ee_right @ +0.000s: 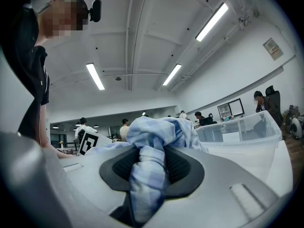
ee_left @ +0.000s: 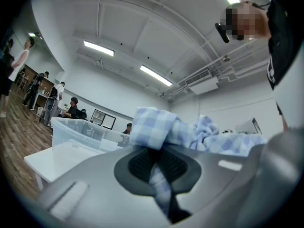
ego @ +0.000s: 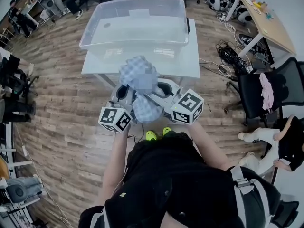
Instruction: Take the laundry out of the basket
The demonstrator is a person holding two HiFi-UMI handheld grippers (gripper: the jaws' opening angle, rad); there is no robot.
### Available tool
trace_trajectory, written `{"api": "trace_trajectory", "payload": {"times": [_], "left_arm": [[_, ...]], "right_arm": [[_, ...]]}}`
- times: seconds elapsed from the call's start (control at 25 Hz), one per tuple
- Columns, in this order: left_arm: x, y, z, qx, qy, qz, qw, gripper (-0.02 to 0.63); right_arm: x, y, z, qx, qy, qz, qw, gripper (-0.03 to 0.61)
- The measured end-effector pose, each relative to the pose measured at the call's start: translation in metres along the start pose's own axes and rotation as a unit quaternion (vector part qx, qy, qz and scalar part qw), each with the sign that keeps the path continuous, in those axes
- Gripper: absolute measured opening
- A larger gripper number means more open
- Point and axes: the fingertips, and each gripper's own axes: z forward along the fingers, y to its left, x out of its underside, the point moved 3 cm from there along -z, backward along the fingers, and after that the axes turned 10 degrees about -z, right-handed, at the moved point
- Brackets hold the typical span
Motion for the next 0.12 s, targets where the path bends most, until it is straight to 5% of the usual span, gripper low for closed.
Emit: {"api": "trace_trajectory", "payload": {"times": [0.12], "left_arm": [[-0.0011, -0.001, 0.0025, 0.001, 0.0, 0.002, 1.0, 0.006]], "right_arm": [[-0.0013, -0.0016, -0.0005, 0.001, 0.001, -0.002, 1.0, 0.12]]}}
